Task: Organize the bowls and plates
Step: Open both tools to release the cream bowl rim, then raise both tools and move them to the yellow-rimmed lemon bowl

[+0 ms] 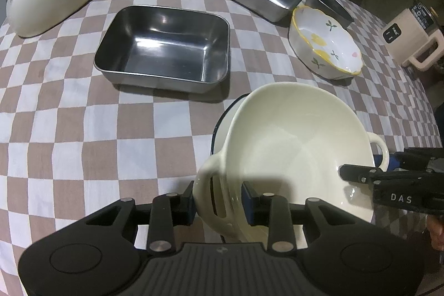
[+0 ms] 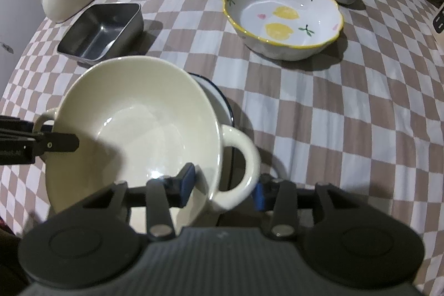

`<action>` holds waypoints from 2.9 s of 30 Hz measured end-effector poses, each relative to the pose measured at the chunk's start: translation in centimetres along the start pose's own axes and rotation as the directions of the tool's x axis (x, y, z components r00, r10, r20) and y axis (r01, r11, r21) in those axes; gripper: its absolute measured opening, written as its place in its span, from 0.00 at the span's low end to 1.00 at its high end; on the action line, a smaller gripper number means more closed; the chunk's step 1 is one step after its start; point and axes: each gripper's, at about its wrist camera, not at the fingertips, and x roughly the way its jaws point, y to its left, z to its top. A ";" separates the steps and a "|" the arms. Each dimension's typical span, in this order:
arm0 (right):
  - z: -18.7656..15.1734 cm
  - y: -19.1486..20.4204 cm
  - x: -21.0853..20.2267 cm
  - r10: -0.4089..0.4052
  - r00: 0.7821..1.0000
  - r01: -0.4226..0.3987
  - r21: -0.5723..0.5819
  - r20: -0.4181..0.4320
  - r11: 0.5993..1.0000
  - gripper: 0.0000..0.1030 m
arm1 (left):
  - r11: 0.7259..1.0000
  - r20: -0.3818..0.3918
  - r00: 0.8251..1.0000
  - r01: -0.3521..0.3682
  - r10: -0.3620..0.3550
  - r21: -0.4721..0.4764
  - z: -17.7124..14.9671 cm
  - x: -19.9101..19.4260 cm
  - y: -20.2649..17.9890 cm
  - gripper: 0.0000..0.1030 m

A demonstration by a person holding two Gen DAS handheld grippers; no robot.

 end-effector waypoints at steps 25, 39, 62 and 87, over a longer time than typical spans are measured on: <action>-0.1 0.7 0.3 -0.045 0.999 0.046 -0.051 0.029 0.998 0.60 | 0.998 -0.025 0.999 -0.041 0.042 0.051 -0.3 0.6 -0.2 0.70; -0.5 0.6 -0.6 -0.010 0.997 0.014 -0.049 0.077 0.999 0.99 | 0.995 -0.016 0.999 -0.036 0.037 0.089 -0.6 0.2 -0.9 0.96; -2.2 0.5 -4.2 0.022 0.987 -0.019 -0.025 0.160 1.000 1.00 | 0.988 0.085 0.990 -0.120 0.112 0.095 -1.7 -2.8 -2.3 1.00; -2.1 -5.4 -10.5 -0.043 0.907 -0.036 0.178 0.419 0.983 1.00 | 0.989 0.414 0.904 -0.138 0.104 0.054 2.0 -6.3 -8.3 1.00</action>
